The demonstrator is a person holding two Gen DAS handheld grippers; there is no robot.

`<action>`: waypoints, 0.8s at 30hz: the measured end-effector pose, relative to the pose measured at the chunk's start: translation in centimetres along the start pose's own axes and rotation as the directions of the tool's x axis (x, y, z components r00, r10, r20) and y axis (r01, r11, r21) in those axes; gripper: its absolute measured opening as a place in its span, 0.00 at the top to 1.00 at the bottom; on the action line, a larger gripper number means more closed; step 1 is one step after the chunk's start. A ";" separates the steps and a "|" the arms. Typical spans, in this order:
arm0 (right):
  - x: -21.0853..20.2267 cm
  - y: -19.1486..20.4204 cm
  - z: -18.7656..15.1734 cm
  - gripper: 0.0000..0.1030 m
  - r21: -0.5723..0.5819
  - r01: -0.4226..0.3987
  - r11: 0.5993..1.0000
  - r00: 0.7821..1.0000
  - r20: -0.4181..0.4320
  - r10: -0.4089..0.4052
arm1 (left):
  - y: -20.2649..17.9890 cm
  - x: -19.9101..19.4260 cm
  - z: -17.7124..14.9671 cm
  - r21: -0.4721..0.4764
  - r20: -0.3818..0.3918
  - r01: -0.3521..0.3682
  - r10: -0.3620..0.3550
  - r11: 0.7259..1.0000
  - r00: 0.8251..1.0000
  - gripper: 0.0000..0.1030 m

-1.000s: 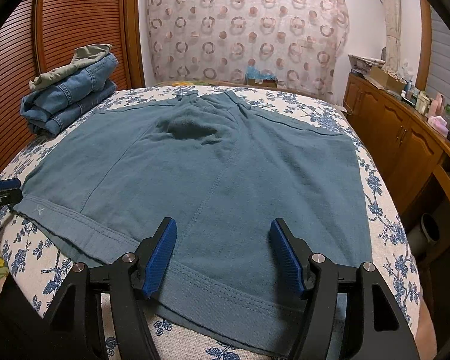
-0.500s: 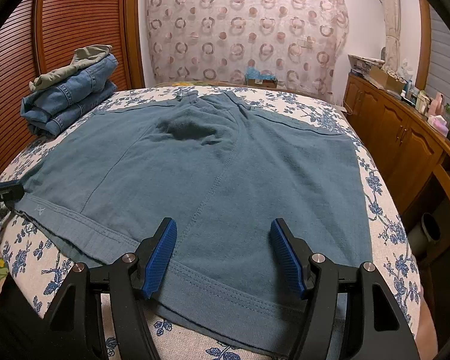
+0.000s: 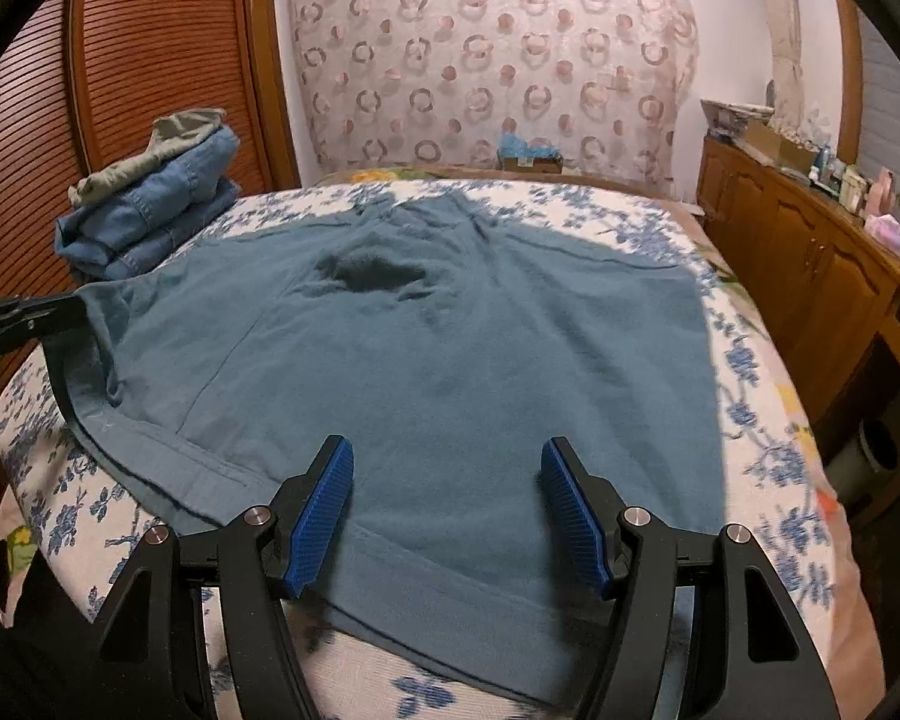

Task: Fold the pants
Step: 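Grasp a leg hem with the left gripper, fold it over, release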

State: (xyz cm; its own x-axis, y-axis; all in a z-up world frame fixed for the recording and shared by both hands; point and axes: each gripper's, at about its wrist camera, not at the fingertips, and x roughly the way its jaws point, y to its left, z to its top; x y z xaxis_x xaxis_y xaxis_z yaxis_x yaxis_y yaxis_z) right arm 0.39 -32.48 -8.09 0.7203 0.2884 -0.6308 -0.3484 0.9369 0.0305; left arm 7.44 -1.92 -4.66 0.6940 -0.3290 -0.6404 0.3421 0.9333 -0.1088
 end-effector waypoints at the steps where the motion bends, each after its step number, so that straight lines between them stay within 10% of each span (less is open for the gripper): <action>1: -0.1 -0.1 0.0 0.35 0.003 0.003 1.000 1.000 0.004 -0.003 | -0.3 0.3 0.5 0.003 -0.002 0.008 -0.008 1.000 1.000 0.91; 24: -2.3 -1.9 -0.5 0.35 0.093 0.067 0.993 0.996 0.055 -0.072 | -10.9 4.3 6.2 0.176 -0.024 0.166 -0.164 0.970 0.986 0.91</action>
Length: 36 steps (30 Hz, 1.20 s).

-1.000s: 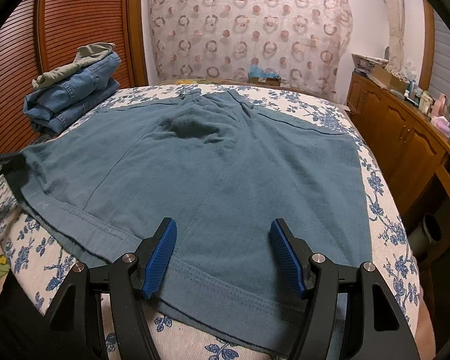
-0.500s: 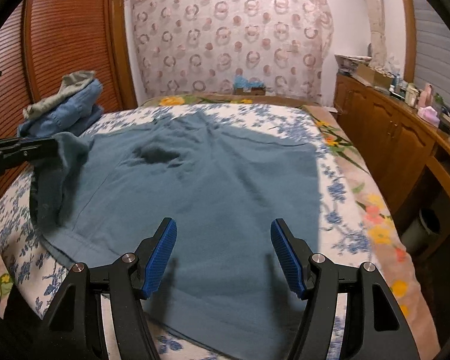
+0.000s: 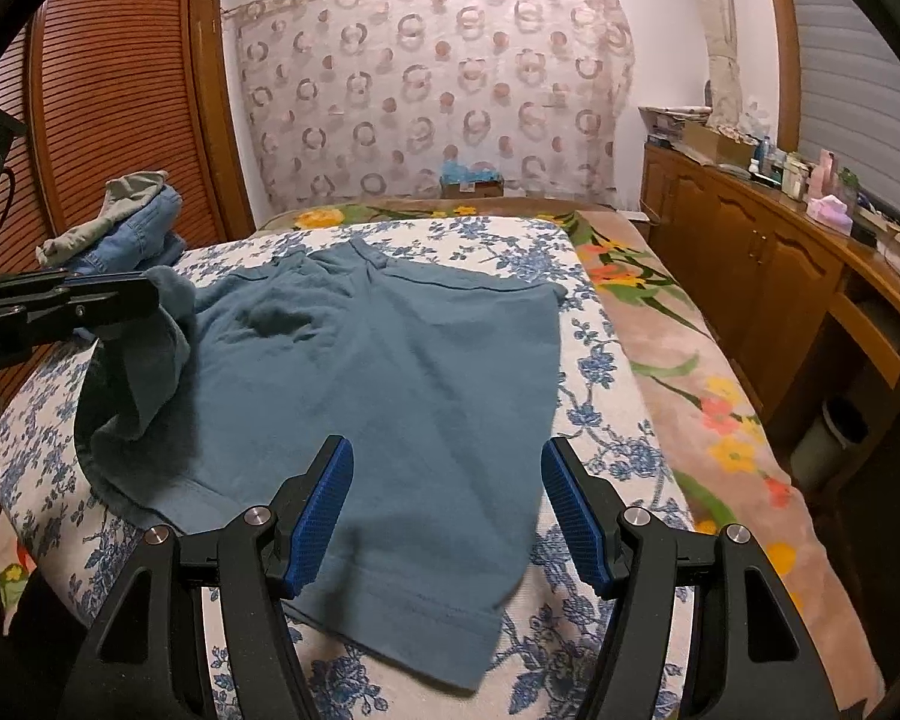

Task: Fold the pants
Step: 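Grasp a leg hem with the left gripper, fold it over, release, then grasp the other leg hem with the right gripper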

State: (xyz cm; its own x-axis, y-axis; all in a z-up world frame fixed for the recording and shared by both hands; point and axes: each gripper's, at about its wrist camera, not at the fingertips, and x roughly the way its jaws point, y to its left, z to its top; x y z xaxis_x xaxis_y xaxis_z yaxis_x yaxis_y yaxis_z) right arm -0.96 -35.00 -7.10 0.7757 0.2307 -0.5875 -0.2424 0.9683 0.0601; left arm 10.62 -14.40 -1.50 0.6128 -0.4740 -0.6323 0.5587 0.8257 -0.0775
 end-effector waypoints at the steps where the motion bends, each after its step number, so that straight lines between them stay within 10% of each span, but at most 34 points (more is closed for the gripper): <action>1: -0.1 0.1 0.0 0.35 0.002 -0.002 1.000 1.000 0.004 0.002 | -0.3 0.0 0.2 0.003 0.000 0.004 -0.004 1.000 1.000 0.91; 8: -0.8 -0.8 -0.5 0.35 0.014 0.013 1.000 1.000 0.020 -0.013 | -1.8 0.5 1.4 0.013 -0.009 -0.018 0.019 1.000 1.000 0.89; 15: -1.5 -0.9 -0.9 0.35 0.017 0.024 1.000 0.999 0.046 -0.025 | -1.5 0.0 1.3 0.015 0.020 -0.045 0.044 0.999 0.999 0.49; 36: 2.7 4.7 -0.1 0.52 -0.090 -0.155 0.984 0.988 -0.008 0.155 | 6.0 -0.7 -6.0 -0.115 -0.071 -0.185 0.178 0.976 0.982 0.49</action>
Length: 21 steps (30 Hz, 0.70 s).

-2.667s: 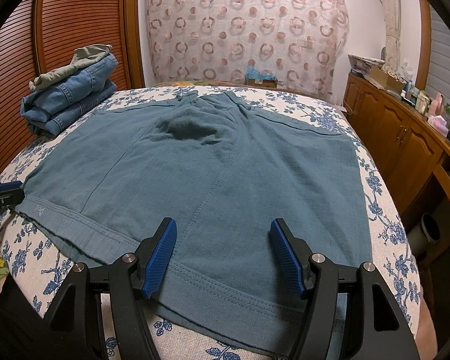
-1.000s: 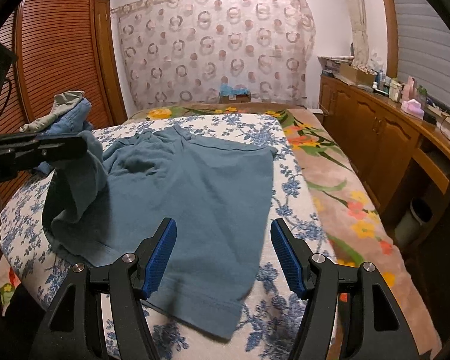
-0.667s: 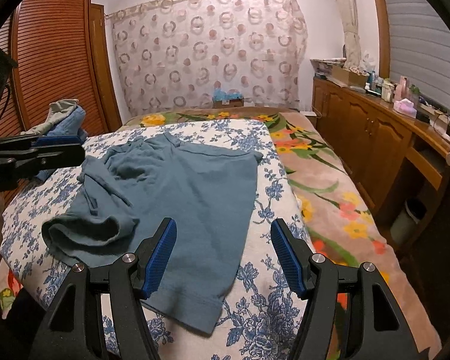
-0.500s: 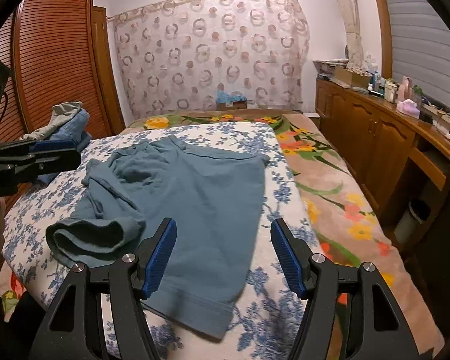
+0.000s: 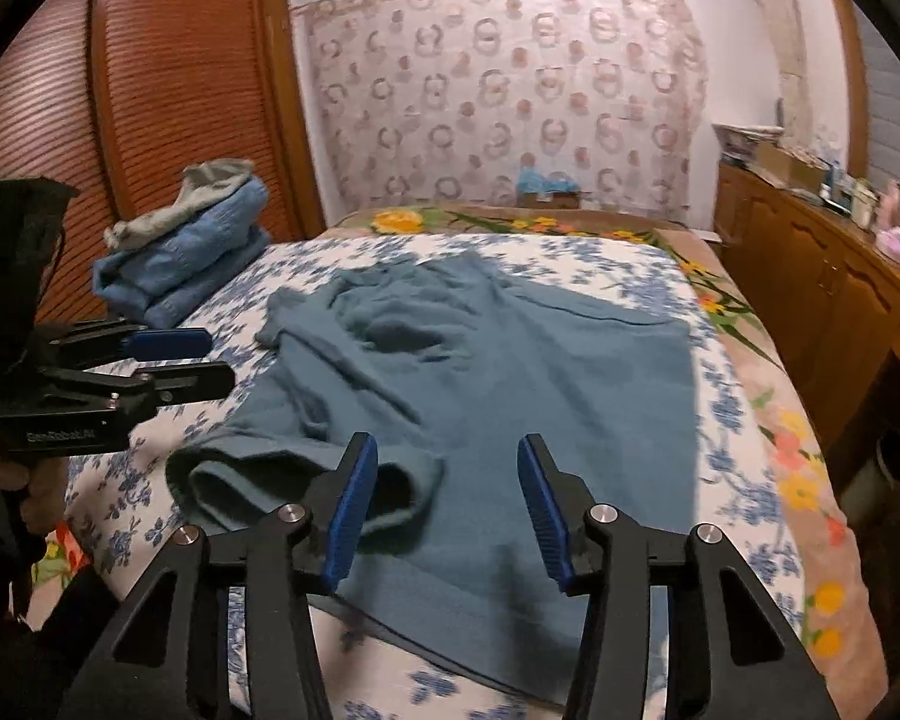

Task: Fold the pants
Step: 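Grasp the other leg hem with the right gripper, then fold the held leg over the shorts with the right gripper, release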

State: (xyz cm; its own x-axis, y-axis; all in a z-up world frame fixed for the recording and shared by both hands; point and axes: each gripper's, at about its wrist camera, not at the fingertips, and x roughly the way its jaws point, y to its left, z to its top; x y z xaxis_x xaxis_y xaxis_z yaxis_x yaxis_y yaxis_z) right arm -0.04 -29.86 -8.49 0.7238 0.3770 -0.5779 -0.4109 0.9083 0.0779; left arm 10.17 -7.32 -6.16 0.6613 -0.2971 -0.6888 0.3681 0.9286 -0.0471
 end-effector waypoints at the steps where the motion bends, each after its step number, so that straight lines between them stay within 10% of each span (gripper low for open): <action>1: 0.4 0.1 -0.1 0.53 -0.006 -0.003 1.000 1.000 -0.009 0.003 | 0.1 0.1 -0.2 -0.003 -0.005 0.001 -0.001 1.000 1.000 0.49; 11: 2.2 -1.5 0.1 0.62 -0.009 -0.023 1.000 0.997 -0.078 0.022 | 0.4 0.5 -1.6 -0.036 -0.025 0.015 -0.016 0.999 1.000 0.49; 15: 2.6 -1.0 0.9 0.88 -0.029 -0.038 0.999 0.997 -0.068 0.036 | 0.6 0.0 -1.7 -0.043 -0.013 0.016 -0.016 0.999 1.000 0.49; 21: 0.4 -1.5 1.0 0.92 -0.012 -0.033 0.999 0.999 0.014 0.034 | 0.6 -0.6 -1.3 -0.047 0.007 0.017 -0.017 0.999 1.000 0.49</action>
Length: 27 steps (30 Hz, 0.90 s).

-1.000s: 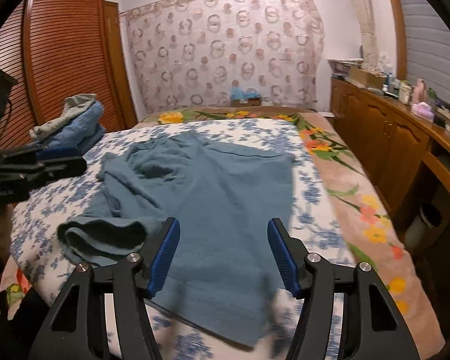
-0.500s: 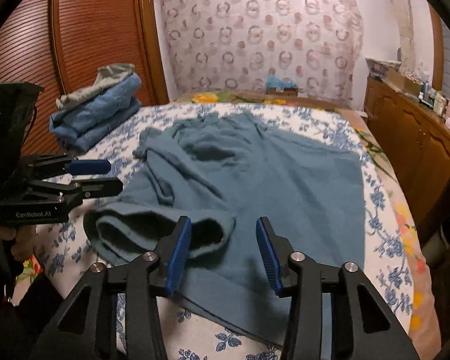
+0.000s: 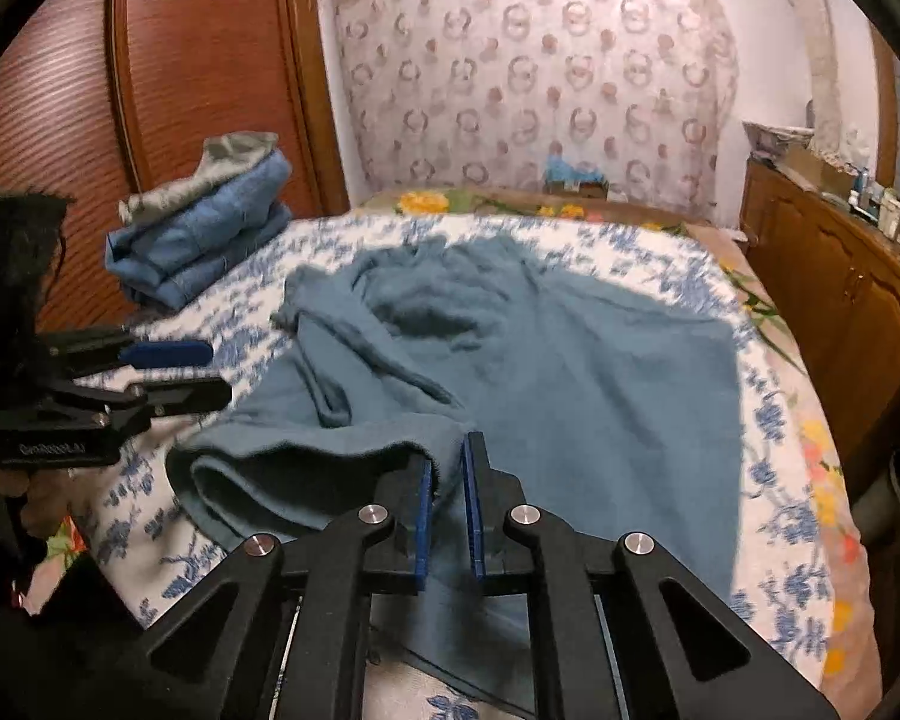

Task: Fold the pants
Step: 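Fold the held leg over the shorts with the right gripper, release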

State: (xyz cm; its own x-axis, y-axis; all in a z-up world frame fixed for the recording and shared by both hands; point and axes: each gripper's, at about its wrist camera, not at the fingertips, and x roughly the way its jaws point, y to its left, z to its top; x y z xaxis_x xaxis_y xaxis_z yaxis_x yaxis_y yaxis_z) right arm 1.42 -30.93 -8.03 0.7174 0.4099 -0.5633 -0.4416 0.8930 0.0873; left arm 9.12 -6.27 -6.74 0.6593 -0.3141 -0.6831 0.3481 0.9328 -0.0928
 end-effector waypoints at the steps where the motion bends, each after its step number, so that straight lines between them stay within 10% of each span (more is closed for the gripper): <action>1: -0.8 -0.2 0.1 0.93 0.003 0.008 1.000 1.000 0.018 -0.008 | -0.1 0.0 0.1 0.001 0.001 0.002 -0.002 1.000 1.000 0.49; 14: -8.2 -2.3 -1.8 0.94 0.049 0.100 0.994 0.989 0.108 -0.105 | -2.7 0.4 1.0 0.043 0.006 0.051 -0.051 0.998 0.999 0.49; 27: -8.6 -2.0 -4.0 0.94 0.083 0.181 0.980 0.983 0.024 -0.184 | -4.3 1.5 1.0 0.066 -0.020 0.067 -0.065 0.996 0.998 0.49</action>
State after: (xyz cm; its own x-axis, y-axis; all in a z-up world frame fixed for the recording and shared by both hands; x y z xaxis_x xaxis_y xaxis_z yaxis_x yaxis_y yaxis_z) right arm -5.97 -36.97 -6.67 0.7991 0.2434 -0.5497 -0.2583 0.9647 0.0517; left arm 9.30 -10.95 -6.60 0.6216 -0.3708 -0.6901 0.4346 0.8961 -0.0900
